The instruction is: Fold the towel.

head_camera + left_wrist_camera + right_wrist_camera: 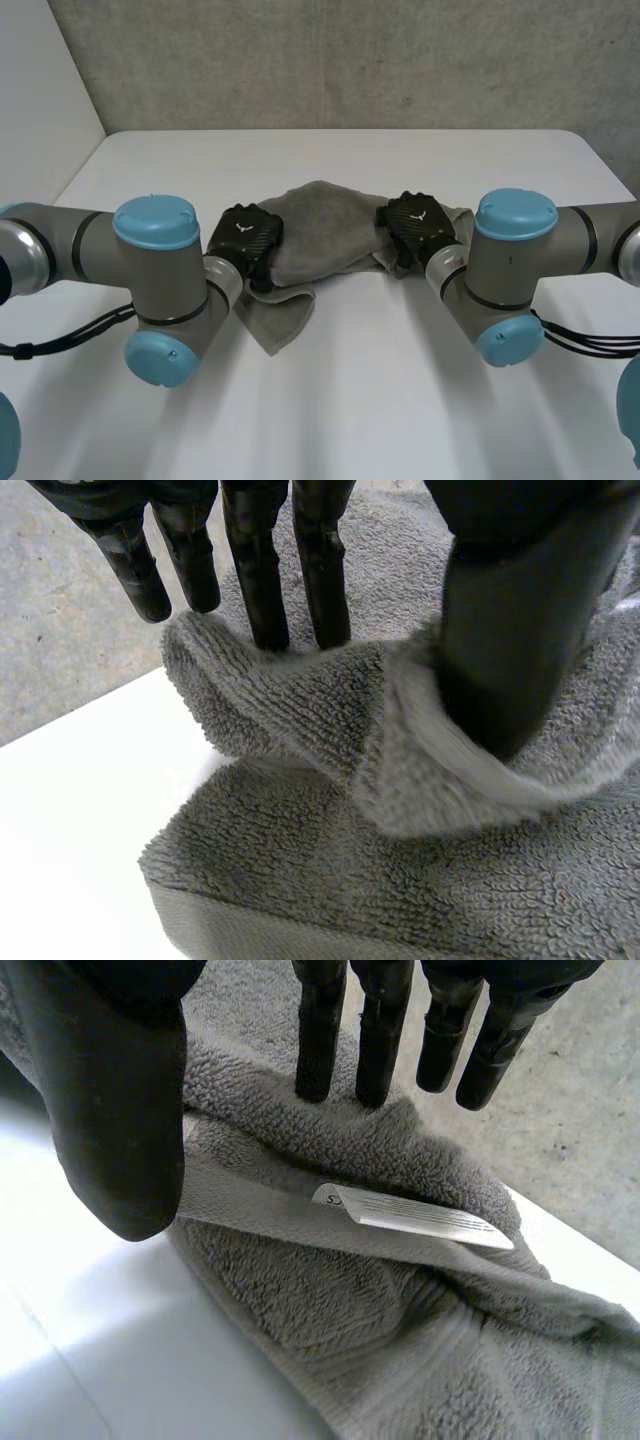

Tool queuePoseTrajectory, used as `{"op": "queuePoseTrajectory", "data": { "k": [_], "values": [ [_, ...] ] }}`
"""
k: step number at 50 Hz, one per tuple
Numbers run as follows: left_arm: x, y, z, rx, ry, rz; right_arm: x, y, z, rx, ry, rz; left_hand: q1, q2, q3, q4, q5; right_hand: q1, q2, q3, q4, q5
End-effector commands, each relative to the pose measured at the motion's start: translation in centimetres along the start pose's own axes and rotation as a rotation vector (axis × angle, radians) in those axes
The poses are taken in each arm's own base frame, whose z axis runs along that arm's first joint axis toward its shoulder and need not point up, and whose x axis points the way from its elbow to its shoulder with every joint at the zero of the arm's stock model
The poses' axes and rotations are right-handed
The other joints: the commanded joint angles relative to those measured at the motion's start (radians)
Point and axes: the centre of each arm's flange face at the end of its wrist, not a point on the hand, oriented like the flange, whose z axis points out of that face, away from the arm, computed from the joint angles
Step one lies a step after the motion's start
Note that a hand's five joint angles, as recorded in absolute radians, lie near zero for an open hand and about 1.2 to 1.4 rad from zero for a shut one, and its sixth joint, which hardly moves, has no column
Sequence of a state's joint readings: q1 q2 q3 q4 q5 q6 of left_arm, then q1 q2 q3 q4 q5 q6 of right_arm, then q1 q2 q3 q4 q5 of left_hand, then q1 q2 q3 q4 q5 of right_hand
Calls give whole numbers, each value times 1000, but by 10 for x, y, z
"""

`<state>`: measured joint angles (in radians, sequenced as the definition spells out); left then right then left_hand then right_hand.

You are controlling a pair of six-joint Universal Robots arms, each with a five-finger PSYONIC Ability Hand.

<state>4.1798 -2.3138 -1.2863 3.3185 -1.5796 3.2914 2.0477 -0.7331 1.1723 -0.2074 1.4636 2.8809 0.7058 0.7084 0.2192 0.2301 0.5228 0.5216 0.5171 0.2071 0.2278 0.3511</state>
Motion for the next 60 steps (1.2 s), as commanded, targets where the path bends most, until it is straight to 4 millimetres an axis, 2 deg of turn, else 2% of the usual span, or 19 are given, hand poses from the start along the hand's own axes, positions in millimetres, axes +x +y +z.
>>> {"op": "queuePoseTrajectory", "data": {
  "k": [1,2,4,7,11,12,13,15,16,17,18,20,23,27,36,43,52,55,60],
  "values": [
    [0,4,2,-9,21,-66,-4,4,1,2,-12,2,437,434,-45,-56,445,589,593,-33,-53,585],
    [1,3,2,-5,34,-78,-4,4,1,2,-12,2,624,622,-45,-56,633,591,595,-33,-53,587],
    [2,0,1,3,46,-86,-3,-2,2,33,-6,12,690,687,-45,-56,698,874,879,-33,-53,870],
    [-6,-8,1,19,40,-98,-2,-8,2,54,-2,14,690,688,-45,-56,699,875,879,-33,-53,871],
    [-21,-34,-5,78,11,-102,12,-56,-8,167,20,8,690,688,-45,-56,699,875,879,-33,-53,871],
    [-24,-51,-11,120,5,-99,19,-81,-17,224,26,2,690,688,-45,-56,699,875,879,-33,-53,871],
    [-27,-70,-17,167,1,-96,19,-81,-17,224,26,2,690,688,-45,-56,699,875,879,-33,-53,871],
    [-30,-91,-25,224,9,-93,37,-139,-42,368,41,-8,690,688,-45,-56,699,875,879,-33,-53,871],
    [-30,-92,-25,224,9,-93,37,-139,-42,368,41,-8,690,688,-45,-56,699,875,879,-33,-53,871],
    [-31,-118,-35,292,32,-89,49,-166,-57,439,60,3,690,688,-45,-56,699,875,879,-33,-53,871],
    [-33,-144,-50,354,56,-90,49,-166,-57,439,60,3,690,688,-45,-56,699,875,879,-33,-53,871],
    [-36,-167,-66,405,76,-103,79,-210,-86,562,105,47,690,688,-45,-56,699,875,879,-33,-53,871],
    [-43,-201,-93,482,110,-144,99,-225,-106,584,121,81,690,688,-45,-56,699,875,879,-33,-53,871],
    [-50,-213,-109,498,140,-167,103,-219,-116,517,76,91,690,688,-45,-56,699,875,879,-33,-53,871],
    [-45,-157,-112,281,206,-209,114,-160,-125,297,28,96,690,688,-45,-56,699,875,879,-33,-53,871],
    [-40,-117,-108,133,207,-221,110,-135,-129,186,-1,67,690,688,-45,-56,699,875,879,-33,-53,871],
    [-64,-87,-69,66,147,-43,77,-124,-106,184,-126,36,690,688,-45,-56,699,875,879,-33,-53,871],
    [-72,-91,-42,105,131,0,61,-134,-82,302,-153,-22,690,688,-45,-56,699,875,879,-33,-53,871],
    [-90,-122,-6,251,85,38,74,-170,-54,552,-9,-68,690,688,-45,-56,699,875,879,-33,-53,871]
  ]
}}
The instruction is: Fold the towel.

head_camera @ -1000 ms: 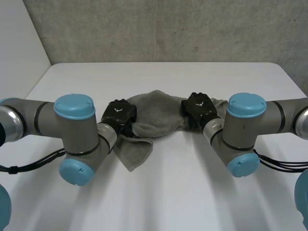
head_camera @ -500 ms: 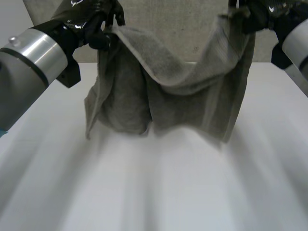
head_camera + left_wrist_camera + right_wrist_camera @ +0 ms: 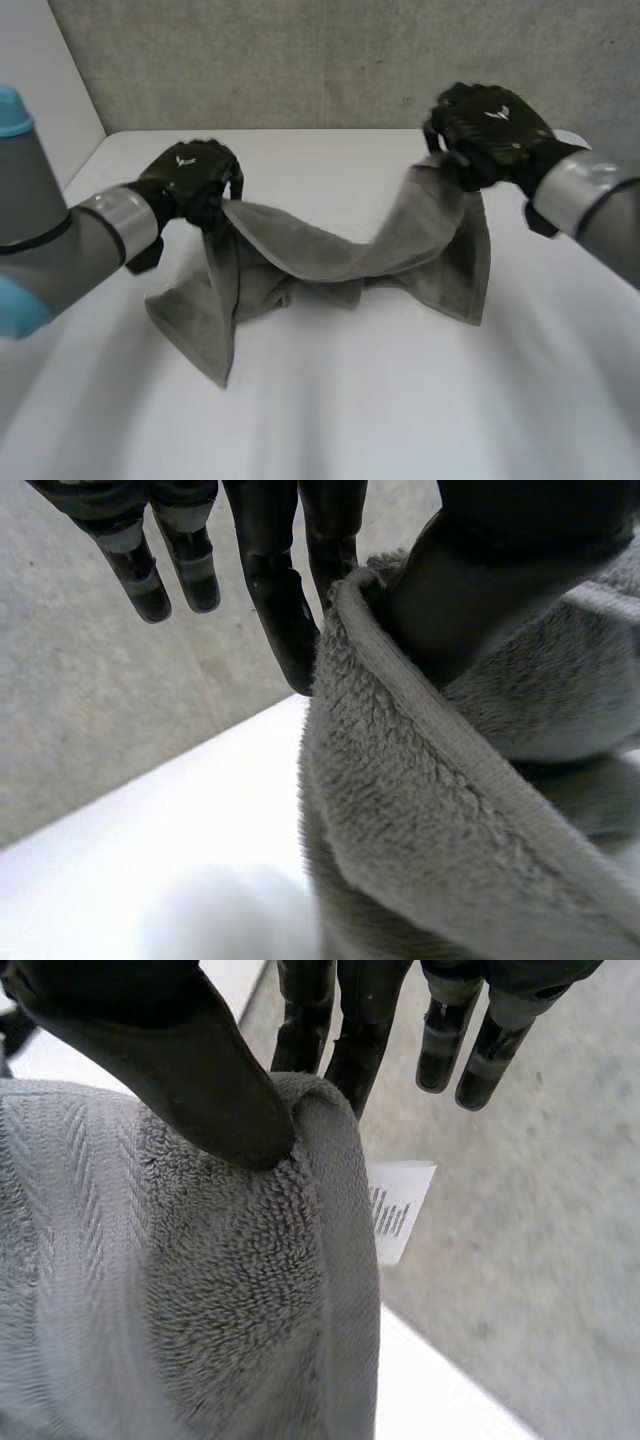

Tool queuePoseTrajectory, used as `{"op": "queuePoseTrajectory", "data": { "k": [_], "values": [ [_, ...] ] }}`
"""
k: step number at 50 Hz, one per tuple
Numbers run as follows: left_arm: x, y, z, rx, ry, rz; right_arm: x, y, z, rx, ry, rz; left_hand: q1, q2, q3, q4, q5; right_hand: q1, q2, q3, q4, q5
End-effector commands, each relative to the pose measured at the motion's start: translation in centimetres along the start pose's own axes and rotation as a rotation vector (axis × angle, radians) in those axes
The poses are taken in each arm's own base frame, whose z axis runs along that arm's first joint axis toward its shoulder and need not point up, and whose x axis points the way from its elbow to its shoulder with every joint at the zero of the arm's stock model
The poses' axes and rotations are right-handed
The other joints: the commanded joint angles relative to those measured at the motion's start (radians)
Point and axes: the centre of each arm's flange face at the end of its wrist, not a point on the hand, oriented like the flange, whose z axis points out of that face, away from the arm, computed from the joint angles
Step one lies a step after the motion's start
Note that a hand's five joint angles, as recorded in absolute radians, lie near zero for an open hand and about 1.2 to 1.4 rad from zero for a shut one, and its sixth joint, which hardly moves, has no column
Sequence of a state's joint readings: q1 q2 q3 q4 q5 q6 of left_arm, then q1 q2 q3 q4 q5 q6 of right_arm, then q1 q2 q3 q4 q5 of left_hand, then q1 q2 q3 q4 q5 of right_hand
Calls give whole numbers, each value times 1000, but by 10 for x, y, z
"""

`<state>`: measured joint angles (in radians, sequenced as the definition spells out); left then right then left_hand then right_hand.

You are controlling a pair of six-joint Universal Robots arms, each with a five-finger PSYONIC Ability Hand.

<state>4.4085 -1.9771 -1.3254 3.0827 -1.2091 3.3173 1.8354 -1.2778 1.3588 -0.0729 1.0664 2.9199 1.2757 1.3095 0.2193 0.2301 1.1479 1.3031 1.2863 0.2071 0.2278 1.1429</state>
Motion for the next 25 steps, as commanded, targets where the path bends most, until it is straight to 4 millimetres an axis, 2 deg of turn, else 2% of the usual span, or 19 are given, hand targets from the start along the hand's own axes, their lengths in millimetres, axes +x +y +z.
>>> {"op": "queuePoseTrajectory", "data": {
  "k": [1,2,3,4,5,6,7,8,10,12,16,18,19,20,21,22,23,24,25],
  "values": [
    [-29,-46,49,221,-53,93,18,-48,50,385,159,-107,121,87,-45,-56,74,93,110,-33,-53,79],
    [-31,-66,50,295,-63,110,18,-48,50,386,160,-107,121,87,-45,-56,74,93,110,-33,-53,79],
    [-31,-66,50,296,-63,110,24,-70,49,484,191,-94,121,87,-45,-56,74,93,110,-33,-53,79],
    [-33,-85,47,367,-75,117,24,-71,49,485,191,-94,121,87,-45,-56,74,93,110,-33,-53,79],
    [-33,-85,47,367,-75,117,31,-99,40,589,209,-64,121,87,-45,-56,74,93,110,-33,-53,79],
    [-31,-108,38,446,-79,122,36,-119,31,660,208,-37,121,87,-45,-56,74,93,110,-33,-53,79],
    [-30,-134,22,535,-83,131,36,-119,31,660,208,-36,121,87,-45,-56,74,93,110,-33,-53,79],
    [-30,-135,22,536,-83,131,40,-133,23,701,196,-5,121,87,-45,-56,74,93,110,-33,-53,79],
    [-31,-174,-13,676,-101,159,45,-135,18,703,182,18,121,87,-45,-56,74,93,110,-33,-53,79],
    [-30,-182,-25,709,-103,174,54,-125,11,655,152,23,121,87,-45,-56,74,93,110,-33,-53,79],
    [-24,-163,-26,668,-48,184,51,-106,4,583,81,9,121,87,-45,-56,74,93,110,-33,-53,79],
    [-12,-134,-24,583,49,180,50,-93,2,541,52,10,121,87,-45,-56,74,93,110,-33,-53,79],
    [-12,-134,-24,582,49,180,52,-77,0,494,28,18,121,87,-45,-56,74,93,110,-33,-53,79],
    [-7,-116,-22,532,89,169,54,-60,-2,444,8,30,121,87,-45,-56,74,93,110,-33,-53,79],
    [-2,-94,-20,472,119,154,55,-60,-2,444,8,30,121,87,-45,-56,74,93,110,-33,-53,79],
    [-2,-94,-20,472,119,154,54,-43,-4,399,-13,46,121,87,-45,-56,74,93,110,-33,-53,79],
    [3,-72,-18,414,140,140,52,-25,-7,355,-35,65,121,87,-45,-56,74,93,110,-33,-53,79],
    [3,-72,-18,413,140,140,52,-25,-7,354,-36,66,121,87,-45,-56,74,93,110,-33,-53,79],
    [8,-52,-18,360,152,137,47,-9,-10,312,-61,87,121,87,-45,-56,74,93,110,-33,-53,79]
  ]
}}
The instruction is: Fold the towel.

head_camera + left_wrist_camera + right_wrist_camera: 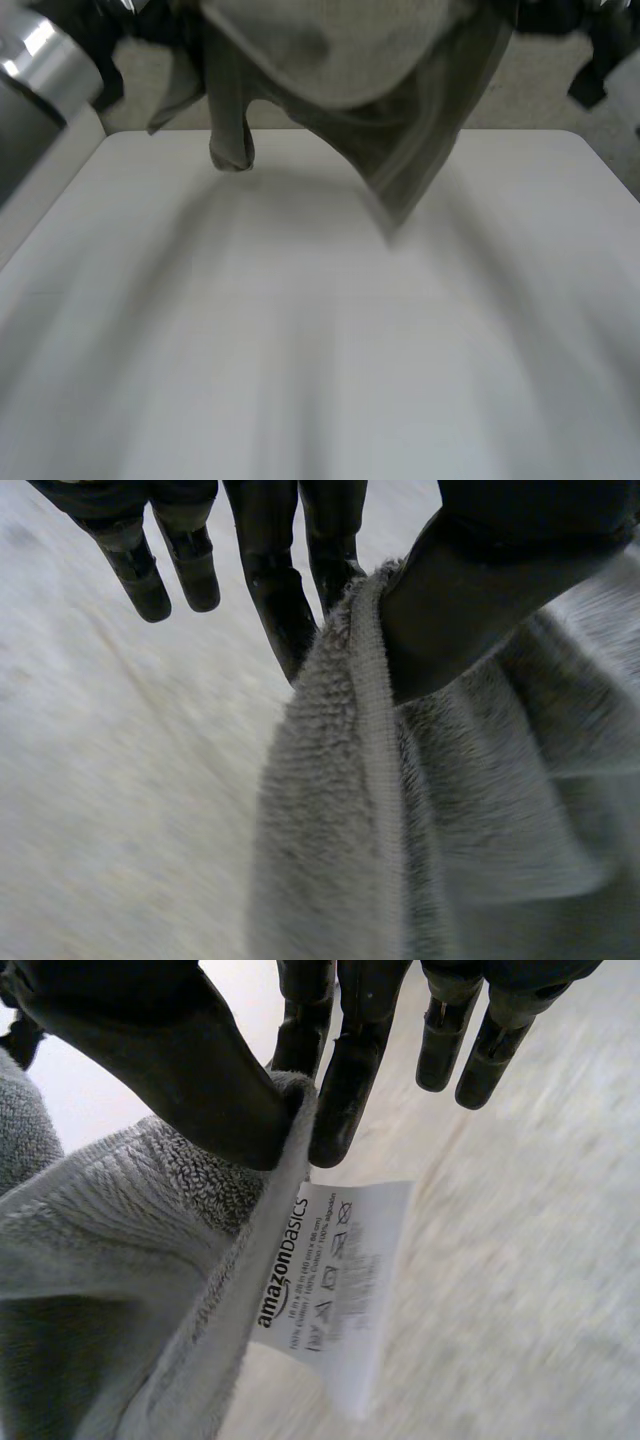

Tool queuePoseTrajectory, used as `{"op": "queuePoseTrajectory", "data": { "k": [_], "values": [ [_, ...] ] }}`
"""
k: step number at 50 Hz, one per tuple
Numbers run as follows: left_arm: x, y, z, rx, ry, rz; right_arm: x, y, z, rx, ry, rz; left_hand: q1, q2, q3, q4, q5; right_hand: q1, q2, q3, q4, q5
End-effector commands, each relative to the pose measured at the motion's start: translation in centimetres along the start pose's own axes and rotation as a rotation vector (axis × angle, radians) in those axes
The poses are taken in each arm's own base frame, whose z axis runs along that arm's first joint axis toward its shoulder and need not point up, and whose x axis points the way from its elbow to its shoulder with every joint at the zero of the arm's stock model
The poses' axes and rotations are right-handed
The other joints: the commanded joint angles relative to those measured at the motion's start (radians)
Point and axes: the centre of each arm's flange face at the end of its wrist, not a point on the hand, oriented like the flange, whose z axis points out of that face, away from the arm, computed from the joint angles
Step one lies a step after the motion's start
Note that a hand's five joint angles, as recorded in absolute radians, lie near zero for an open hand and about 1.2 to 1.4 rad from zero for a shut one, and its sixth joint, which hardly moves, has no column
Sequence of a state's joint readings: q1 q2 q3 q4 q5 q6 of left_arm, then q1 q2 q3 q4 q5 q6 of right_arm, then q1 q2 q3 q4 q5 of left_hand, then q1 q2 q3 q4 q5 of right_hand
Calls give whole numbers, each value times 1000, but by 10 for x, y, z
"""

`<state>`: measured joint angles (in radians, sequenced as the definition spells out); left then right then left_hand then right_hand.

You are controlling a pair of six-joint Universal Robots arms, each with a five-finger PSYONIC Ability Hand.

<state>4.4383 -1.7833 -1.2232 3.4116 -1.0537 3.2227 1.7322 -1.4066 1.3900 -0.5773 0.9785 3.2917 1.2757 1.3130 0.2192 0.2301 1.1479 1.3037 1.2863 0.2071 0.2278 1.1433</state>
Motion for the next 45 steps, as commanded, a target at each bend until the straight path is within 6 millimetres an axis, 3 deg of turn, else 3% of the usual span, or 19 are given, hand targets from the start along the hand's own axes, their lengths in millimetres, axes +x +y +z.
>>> {"op": "queuePoseTrajectory", "data": {
  "k": [1,2,3,4,5,7,12,15,19,20,21,23,26,27,28,29,36,45],
  "values": [
    [42,85,-46,-266,124,-79,-9,69,-51,-228,-90,99,121,83,-45,-56,74,93,110,-33,-53,78],
    [42,85,-46,-266,124,-79,-9,69,-52,-229,-90,99,121,83,-45,-56,74,93,110,-33,-53,78],
    [53,105,-57,-328,147,-79,-13,84,-62,-274,-97,111,121,83,-45,-56,74,93,110,-33,-53,78],
    [65,125,-68,-390,172,-72,-13,85,-62,-275,-97,111,121,83,-45,-56,74,93,110,-33,-53,78],
    [65,125,-69,-391,172,-72,-15,98,-72,-316,-95,112,121,83,-45,-56,74,93,110,-33,-53,78],
    [86,159,-87,-493,238,-40,-15,106,-80,-350,-90,102,121,83,-45,-56,74,93,110,-33,-53,78],
    [106,189,-102,-596,297,-19,-19,116,-94,-411,-81,80,121,83,-45,-56,74,93,110,-33,-53,78],
    [108,201,-106,-645,275,-21,-21,117,-98,-447,-75,104,121,83,-45,-56,74,93,110,-33,-53,78],
    [107,205,-107,-664,247,-11,-22,116,-101,-486,-57,128,121,83,-45,-56,74,93,110,-33,-53,78],
    [106,206,-107,-668,238,-7,-22,116,-101,-487,-57,128,-181,-219,-45,-56,-228,93,110,-33,-53,78],
    [106,206,-107,-668,237,-7,-19,116,-101,-490,-39,125,-184,-222,-45,-56,-231,93,110,-33,-53,78],
    [111,204,-106,-663,239,-1,-15,115,-100,-494,-11,118,-679,-716,-45,-56,-725,93,110,-33,-53,78],
    [113,204,-105,-656,239,4,-6,116,-99,-500,47,98,-719,-756,-45,-56,-765,-6,11,-33,-53,-20],
    [114,203,-105,-653,237,5,-5,117,-100,-507,64,96,-730,-768,-45,-56,-777,-614,-596,-33,-53,-628],
    [115,203,-105,-652,236,0,-5,117,-100,-508,64,96,-757,-794,-45,-56,-803,-620,-602,-33,-53,-634],
    [116,203,-105,-652,236,0,-6,118,-101,-516,71,95,-757,-794,-45,-56,-804,-1129,-1112,-33,-53,-1143],
    [118,196,-105,-650,217,-72,-18,116,-110,-565,32,11,-789,-826,-45,-56,-836,-1129,-1112,-33,-53,-1143],
    [116,191,-103,-637,206,-81,-61,107,-139,-712,-118,-146,-789,-826,-45,-56,-836,-1129,-1112,-33,-53,-1143]
  ]
}}
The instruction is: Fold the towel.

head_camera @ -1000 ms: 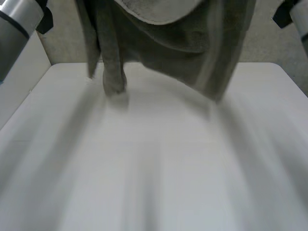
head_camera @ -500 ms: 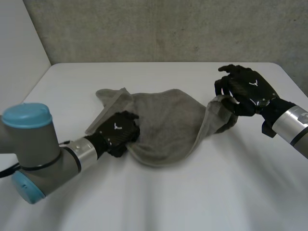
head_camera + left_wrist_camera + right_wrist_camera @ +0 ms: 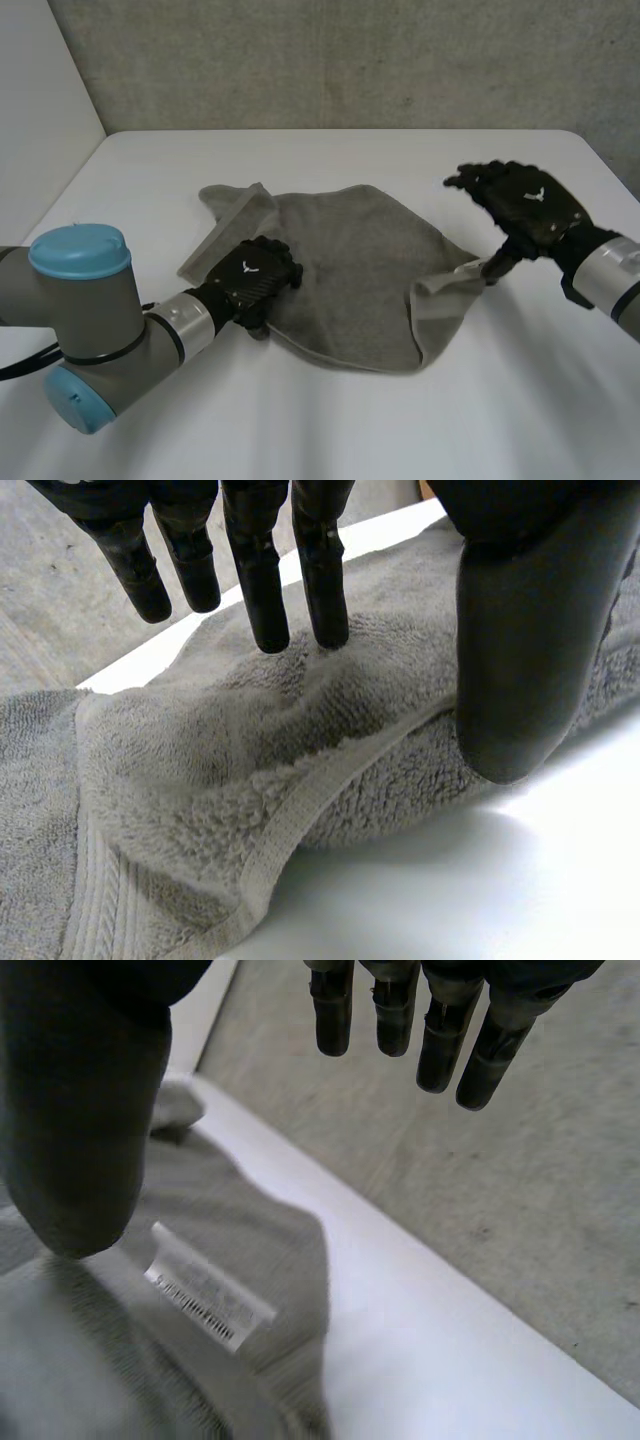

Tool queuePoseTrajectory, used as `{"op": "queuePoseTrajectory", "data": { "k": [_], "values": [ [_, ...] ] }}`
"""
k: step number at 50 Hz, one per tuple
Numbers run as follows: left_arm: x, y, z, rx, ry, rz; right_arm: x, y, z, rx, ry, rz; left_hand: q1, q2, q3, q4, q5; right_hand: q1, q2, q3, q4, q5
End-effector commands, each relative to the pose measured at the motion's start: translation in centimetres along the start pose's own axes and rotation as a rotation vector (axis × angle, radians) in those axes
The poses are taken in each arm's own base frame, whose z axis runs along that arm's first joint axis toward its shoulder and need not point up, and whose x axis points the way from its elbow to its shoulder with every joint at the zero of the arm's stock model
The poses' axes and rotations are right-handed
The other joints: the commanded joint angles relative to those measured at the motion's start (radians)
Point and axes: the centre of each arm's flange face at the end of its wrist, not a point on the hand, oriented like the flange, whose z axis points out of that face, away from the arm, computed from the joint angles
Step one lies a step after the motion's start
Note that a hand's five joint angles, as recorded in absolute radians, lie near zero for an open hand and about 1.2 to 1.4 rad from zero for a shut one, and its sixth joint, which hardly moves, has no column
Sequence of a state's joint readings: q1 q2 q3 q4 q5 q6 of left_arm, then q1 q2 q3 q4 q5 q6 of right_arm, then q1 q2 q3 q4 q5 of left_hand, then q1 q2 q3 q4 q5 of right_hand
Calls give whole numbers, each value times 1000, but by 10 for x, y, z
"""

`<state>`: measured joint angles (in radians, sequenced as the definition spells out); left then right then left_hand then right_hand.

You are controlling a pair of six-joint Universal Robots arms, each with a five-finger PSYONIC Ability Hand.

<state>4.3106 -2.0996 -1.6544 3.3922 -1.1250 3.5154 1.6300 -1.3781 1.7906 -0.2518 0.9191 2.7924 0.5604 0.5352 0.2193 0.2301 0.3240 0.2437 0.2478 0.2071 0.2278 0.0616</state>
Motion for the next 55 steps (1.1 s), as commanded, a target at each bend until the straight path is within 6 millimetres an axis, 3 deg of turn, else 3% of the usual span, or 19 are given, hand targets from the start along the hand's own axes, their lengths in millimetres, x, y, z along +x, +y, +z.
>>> {"op": "queuePoseTrajectory", "data": {
  "k": [1,2,4,9,24,36,45,50,52,53,55],
  "values": [
    [-2,-3,-1,6,-5,-6,-41,7,-23,-102,-107,-123,-74,-49,-45,-56,-12,-69,-73,-33,-53,-62],
    [-2,-4,-2,8,-7,-6,-41,7,-23,-102,-107,-123,-74,-49,-45,-56,-12,-69,-73,-33,-53,-62],
    [-3,-5,-2,12,-10,-4,-60,8,-30,-106,-152,-155,-74,-49,-45,-56,-12,-69,-73,-33,-53,-62],
    [-4,-6,-2,15,-13,-3,-71,8,-32,-111,-172,-174,-74,-49,-45,-56,-12,-69,-73,-33,-53,-62],
    [-4,-7,-8,-2,-27,1,-127,20,-9,-144,-200,-518,-71,-46,-45,-56,-9,-69,-73,-33,-53,-62],
    [-10,-4,-8,-36,-118,4,-127,41,18,-187,-160,-768,-68,-43,-45,-56,-6,41,37,-33,-53,48],
    [-2,-6,-8,-29,-101,4,-120,51,30,-193,-92,-897,-59,-34,-45,-56,3,73,69,-33,-53,81],
    [0,-7,-6,-23,-97,4,-118,53,35,-195,-90,-899,-53,-28,-45,-56,9,261,257,-33,-53,269],
    [-1,-7,-5,-21,-98,6,-116,54,37,-198,-89,-900,-50,-25,-45,-56,11,533,529,-33,-53,540],
    [-1,-7,-5,-21,-98,6,-116,54,37,-198,-89,-900,-50,-25,-45,-56,12,534,530,-33,-53,542],
    [-1,-7,-5,-21,-102,7,-112,57,36,-218,-86,-891,-50,-25,-45,-56,12,762,758,-33,-53,770]
  ]
}}
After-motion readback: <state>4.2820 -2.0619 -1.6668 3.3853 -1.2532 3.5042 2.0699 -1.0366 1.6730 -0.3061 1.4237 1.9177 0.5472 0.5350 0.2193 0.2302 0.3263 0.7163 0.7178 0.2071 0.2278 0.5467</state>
